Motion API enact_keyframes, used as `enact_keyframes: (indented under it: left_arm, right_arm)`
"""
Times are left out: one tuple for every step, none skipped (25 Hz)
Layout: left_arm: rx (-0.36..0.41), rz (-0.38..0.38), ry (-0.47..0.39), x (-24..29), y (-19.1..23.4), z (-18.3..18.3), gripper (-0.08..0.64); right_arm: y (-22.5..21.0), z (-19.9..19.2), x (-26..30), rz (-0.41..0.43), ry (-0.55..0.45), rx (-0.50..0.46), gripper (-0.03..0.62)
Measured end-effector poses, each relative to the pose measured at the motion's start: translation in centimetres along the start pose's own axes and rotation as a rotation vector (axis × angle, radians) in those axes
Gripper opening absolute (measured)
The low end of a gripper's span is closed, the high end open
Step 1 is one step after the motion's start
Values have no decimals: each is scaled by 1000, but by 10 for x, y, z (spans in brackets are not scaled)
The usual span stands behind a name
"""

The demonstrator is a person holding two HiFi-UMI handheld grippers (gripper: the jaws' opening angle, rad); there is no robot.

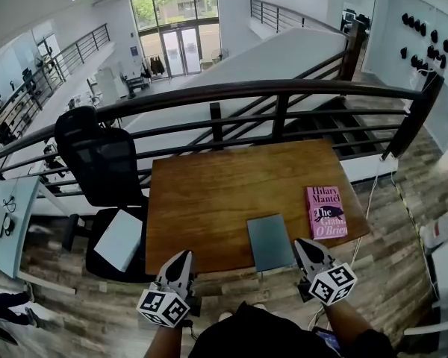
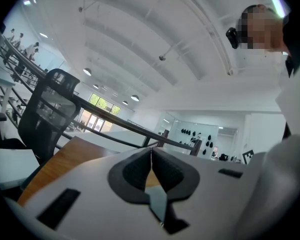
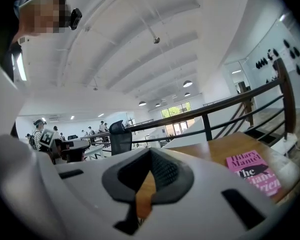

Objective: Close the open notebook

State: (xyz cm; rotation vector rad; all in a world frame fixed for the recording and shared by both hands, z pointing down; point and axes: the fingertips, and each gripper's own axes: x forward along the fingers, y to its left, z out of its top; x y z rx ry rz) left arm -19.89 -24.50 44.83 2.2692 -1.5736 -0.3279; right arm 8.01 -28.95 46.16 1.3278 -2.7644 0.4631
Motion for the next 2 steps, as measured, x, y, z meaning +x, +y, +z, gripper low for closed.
enact_keyframes:
  left_arm:
    - [-2, 2, 6, 0, 1, -2, 15]
    - [-4, 5, 12, 1, 2, -5, 15]
  right_arm:
    - [-1, -2, -1, -1, 3, 4, -6]
    - [-2, -3, -1, -2, 7, 8, -6]
